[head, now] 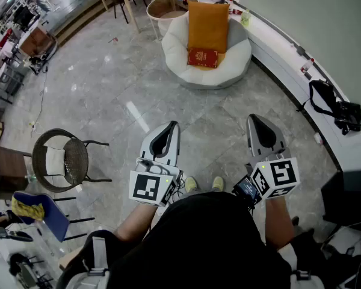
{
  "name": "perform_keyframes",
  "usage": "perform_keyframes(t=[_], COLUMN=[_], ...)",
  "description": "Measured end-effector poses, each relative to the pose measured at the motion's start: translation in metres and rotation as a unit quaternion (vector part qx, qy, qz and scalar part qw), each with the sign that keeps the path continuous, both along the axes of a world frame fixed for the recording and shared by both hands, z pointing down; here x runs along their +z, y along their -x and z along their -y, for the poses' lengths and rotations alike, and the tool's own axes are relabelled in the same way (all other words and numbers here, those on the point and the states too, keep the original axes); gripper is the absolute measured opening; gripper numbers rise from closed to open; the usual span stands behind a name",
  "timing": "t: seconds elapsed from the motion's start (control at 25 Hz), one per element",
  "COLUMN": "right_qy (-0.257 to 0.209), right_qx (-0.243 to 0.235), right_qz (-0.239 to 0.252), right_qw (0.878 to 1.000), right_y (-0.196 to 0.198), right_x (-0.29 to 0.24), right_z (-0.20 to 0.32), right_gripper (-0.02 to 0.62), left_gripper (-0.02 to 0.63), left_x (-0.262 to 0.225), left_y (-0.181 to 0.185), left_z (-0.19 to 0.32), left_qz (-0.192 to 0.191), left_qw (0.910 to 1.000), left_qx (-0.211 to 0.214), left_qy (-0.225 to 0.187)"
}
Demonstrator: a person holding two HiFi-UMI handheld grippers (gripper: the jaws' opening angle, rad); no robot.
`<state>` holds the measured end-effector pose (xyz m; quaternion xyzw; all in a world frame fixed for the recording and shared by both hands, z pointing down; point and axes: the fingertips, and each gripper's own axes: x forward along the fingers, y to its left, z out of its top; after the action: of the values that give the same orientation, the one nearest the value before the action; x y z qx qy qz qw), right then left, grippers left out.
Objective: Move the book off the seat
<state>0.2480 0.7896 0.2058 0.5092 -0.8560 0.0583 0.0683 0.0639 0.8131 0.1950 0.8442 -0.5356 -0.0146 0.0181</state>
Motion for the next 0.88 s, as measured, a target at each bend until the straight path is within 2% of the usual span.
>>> perform_keyframes(t=[0.2,0.4,0.88], right_qy=[-0.002,0.005,0.018], right_qx=[-0.003,0.001,0.007], right_qz=[-0.009,0.009,0.022], right_qw=[1.000,1.000,1.000], right_y=[-0.001,0.001,0.032], right_x=[0.005,0.009,0.019], right_z=[0.006,0.008,0.009], right_gripper=[0.011,0.011,0.011], left_gripper=[0.011,0.011,0.011], left_x=[0.005,0.002,0.003], left_y=[-0.002,0.004,0.041], left_z=[0.007,0.009,0.016], left_qz=[-0.003,0.009,-0.007], left_qw=[1.0000,0.9999,0.9999], left_qx=[0.003,0.003,-0.012], left_qy=[0.004,-0.004,0.006])
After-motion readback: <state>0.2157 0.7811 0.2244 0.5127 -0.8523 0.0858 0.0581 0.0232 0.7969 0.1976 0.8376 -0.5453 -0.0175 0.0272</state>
